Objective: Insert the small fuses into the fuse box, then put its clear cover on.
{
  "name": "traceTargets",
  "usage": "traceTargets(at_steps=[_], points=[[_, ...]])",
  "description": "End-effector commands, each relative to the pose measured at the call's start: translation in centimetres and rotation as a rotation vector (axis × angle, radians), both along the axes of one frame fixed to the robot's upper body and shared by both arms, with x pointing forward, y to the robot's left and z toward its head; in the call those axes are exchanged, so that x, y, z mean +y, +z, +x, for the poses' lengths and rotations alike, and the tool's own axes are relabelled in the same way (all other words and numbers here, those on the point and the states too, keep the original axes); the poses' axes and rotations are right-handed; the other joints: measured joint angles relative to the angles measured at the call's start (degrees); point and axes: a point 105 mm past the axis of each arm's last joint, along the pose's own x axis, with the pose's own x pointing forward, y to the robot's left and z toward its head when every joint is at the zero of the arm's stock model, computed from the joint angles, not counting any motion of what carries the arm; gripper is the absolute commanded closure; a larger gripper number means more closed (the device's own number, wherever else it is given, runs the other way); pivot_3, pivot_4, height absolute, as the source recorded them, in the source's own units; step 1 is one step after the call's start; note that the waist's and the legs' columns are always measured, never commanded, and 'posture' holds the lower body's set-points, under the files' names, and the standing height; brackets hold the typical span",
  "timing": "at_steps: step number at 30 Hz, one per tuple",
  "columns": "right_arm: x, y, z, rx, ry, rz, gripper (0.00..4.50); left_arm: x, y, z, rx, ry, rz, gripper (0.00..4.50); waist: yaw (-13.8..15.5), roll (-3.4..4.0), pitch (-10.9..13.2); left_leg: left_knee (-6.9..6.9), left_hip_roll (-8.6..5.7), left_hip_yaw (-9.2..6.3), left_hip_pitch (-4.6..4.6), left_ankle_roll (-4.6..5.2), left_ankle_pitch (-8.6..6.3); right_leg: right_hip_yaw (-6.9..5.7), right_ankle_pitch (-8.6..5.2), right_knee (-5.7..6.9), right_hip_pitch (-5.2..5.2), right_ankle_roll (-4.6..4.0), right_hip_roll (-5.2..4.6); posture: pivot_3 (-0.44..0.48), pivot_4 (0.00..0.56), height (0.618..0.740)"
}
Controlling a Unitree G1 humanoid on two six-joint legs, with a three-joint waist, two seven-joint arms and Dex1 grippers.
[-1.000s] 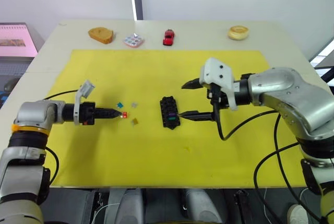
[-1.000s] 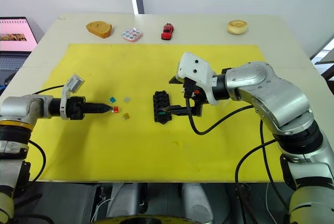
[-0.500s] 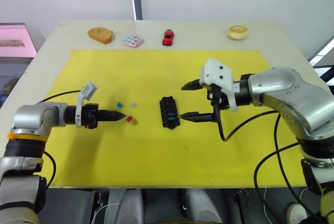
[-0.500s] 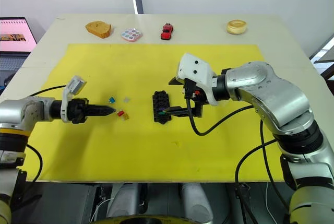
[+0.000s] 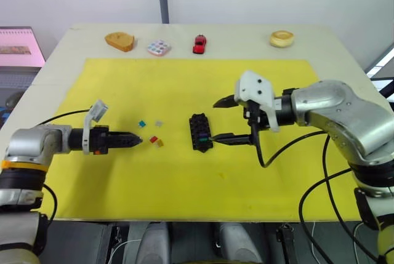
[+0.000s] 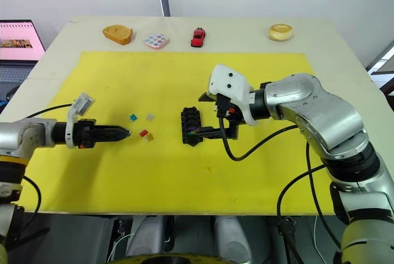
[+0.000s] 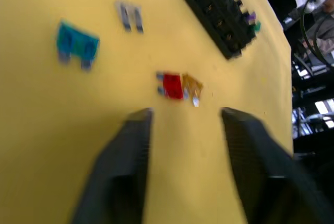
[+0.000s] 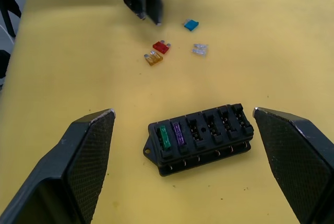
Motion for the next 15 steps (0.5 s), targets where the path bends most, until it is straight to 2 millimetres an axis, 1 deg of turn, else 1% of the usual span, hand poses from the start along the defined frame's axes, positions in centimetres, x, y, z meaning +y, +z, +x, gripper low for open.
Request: traceTargets(at_steps=[1, 10, 13, 15], points=[[0.3, 0.8, -0.3, -0.045, 0.02, 0.005, 0.0, 1.0, 1.0, 1.9, -0.027, 0.103, -0.026, 2.06, -0.08, 0.0, 0.0, 0.0, 0.0, 0.0, 0.0, 0.0, 0.0, 0.0, 0.0, 0.01, 0.0, 0.0, 0.0, 0.0, 0.15, 0.74], [0.1, 0.7, -0.5, -0.047, 0.009, -0.004, 0.0, 2.4, 1.0, 3.1, -0.006, 0.146, -0.017, 2.06, -0.07, 0.0, 0.0, 0.01, 0.0, 0.0, 0.0, 0.0, 0.0, 0.0, 0.0, 0.01, -0.01, 0.0, 0.0, 0.0, 0.15, 0.74], [0.1, 0.7, -0.5, -0.048, 0.006, -0.004, 0.0, 2.5, 0.8, 3.5, -0.005, 0.15, -0.011, 2.06, -0.11, 0.0, 0.0, 0.01, -0.01, 0.0, 0.0, 0.0, 0.0, 0.0, 0.0, 0.01, 0.0, 0.0, 0.0, 0.0, 0.15, 0.74], [0.1, 0.7, -0.5, -0.049, 0.005, -0.003, 0.0, 2.1, 0.9, 3.9, -0.005, 0.146, -0.019, 2.06, -0.1, 0.0, 0.0, 0.01, -0.01, 0.0, 0.0, 0.0, 0.0, 0.0, 0.0, 0.01, 0.0, 0.0, 0.0, 0.0, 0.15, 0.74]])
